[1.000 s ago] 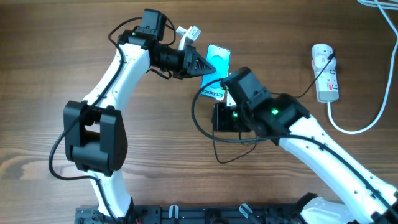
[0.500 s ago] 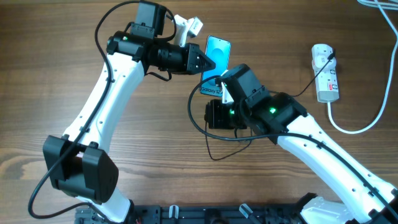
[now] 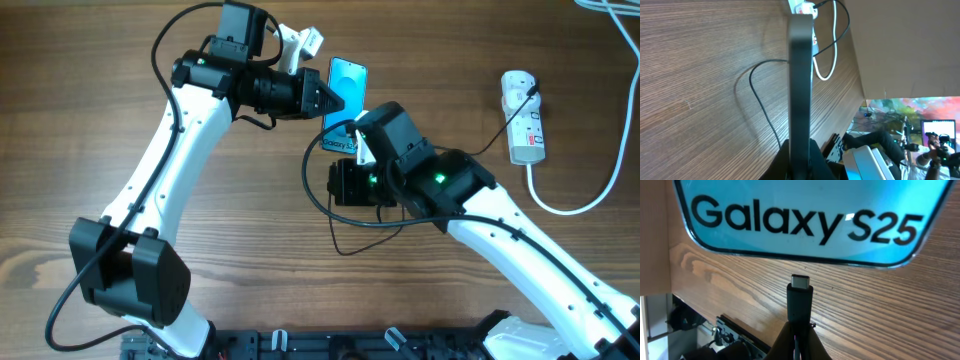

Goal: Plug charger to phone and switch on socket
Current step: 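Push the USB-C plug upward into the phone's port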

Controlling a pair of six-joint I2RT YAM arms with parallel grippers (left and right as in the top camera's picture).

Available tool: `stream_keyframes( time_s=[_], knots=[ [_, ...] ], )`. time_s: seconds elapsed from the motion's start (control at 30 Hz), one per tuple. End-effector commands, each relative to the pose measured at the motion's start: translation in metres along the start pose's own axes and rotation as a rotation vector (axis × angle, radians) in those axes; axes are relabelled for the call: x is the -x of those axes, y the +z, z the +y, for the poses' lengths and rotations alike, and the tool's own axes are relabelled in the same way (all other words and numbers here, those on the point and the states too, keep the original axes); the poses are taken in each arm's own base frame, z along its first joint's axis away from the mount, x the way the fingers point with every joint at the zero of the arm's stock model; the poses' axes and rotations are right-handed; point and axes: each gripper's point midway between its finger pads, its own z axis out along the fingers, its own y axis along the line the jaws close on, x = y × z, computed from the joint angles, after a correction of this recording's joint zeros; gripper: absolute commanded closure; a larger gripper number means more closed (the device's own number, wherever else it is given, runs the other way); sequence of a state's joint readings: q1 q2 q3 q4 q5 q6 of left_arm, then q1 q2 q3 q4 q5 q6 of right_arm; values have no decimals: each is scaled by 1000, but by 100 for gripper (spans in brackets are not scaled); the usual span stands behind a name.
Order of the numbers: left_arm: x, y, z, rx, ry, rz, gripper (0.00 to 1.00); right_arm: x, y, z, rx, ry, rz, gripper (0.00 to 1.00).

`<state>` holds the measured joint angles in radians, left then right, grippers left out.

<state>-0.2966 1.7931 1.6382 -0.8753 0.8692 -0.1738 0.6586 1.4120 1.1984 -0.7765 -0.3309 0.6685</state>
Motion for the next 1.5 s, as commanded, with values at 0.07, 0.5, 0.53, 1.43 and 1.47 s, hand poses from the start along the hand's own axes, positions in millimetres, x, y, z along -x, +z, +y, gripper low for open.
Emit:
stream_keyframes(
  time_s=[0.07,0.5,0.53,1.43,1.47],
  knots=[
    [4,-10,-12,-51,9,-18,96,9,-27,13,37,-37,-82,96],
    [0,-18,-31,-187,2,10,96,9,-33,13,43,-35,-91,96],
    [0,-18,-31,-187,12,9,96,9,-33,13,43,-36,-92,96],
    [0,-16,-19,-119,-1,4,96,16,-34,19,61,-86,-120,95],
    [0,-16,-19,-119,-1,4,96,16,-34,18,60,-94,-120,96]
  ],
)
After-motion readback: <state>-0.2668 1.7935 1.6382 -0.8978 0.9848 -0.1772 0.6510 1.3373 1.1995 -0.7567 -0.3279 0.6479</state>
